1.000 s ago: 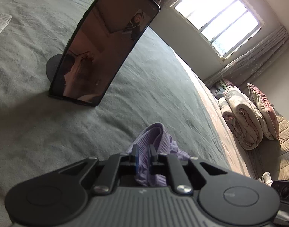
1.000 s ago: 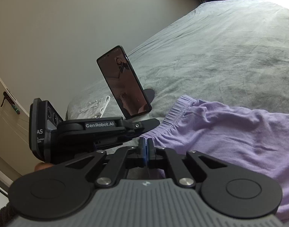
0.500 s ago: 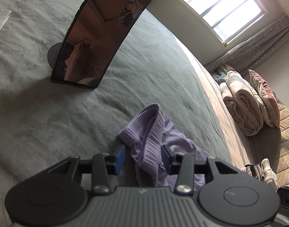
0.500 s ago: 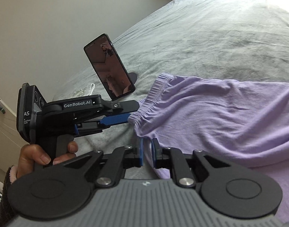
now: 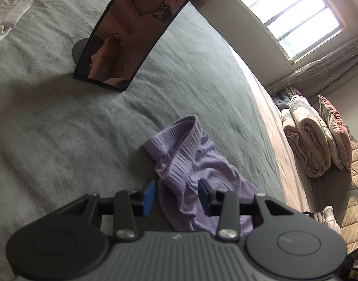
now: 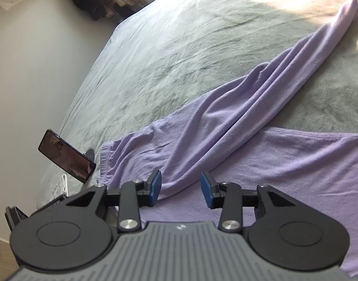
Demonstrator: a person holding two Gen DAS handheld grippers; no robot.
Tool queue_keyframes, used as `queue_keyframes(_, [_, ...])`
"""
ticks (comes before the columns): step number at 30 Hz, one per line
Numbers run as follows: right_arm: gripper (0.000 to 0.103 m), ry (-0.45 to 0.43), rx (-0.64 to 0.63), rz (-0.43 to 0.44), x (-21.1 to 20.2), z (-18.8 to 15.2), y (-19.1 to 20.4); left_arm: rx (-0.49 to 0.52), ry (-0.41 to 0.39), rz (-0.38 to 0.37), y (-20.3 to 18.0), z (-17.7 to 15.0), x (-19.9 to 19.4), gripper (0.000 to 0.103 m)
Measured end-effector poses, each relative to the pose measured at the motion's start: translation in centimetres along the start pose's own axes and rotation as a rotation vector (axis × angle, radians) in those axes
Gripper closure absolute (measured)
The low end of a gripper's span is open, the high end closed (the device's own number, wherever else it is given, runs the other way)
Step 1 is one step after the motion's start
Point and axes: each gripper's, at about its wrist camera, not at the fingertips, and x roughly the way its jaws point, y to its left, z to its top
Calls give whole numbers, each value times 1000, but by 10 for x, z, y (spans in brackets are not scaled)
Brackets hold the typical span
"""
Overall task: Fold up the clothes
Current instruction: 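Hold the waistband with the left gripper while the right gripper grasps and pulls the leg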
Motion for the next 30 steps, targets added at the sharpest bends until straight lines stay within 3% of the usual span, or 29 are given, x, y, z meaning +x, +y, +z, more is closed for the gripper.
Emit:
queue_keyframes(3, [61, 13, 180, 16, 19, 0, -25, -32, 16, -23, 6, 1, -2, 66])
queue_keyframes(8, [72, -6, 356, 145, 38, 2, -54, -53, 10, -58, 12, -1, -8, 70])
queue_keyframes(15, [74, -24, 400, 178, 41, 10, -57, -22, 32, -46, 0, -8, -4, 82])
queue_keyframes(20, [74, -30, 427, 194, 39, 11, -58, 18, 34, -34, -11, -15, -2, 82])
queue_keyframes(26, [79, -47, 443, 205, 38, 9, -59, -16, 17, 26, -7, -18, 8, 82])
queue_keyframes(28, [79, -63, 445, 209, 37, 11, -59, -27, 5, 32, -6, -18, 8, 94])
queue_keyframes(30, [79, -82, 448, 215, 35, 13, -59, -34, -5, 33, -6, -18, 8, 98])
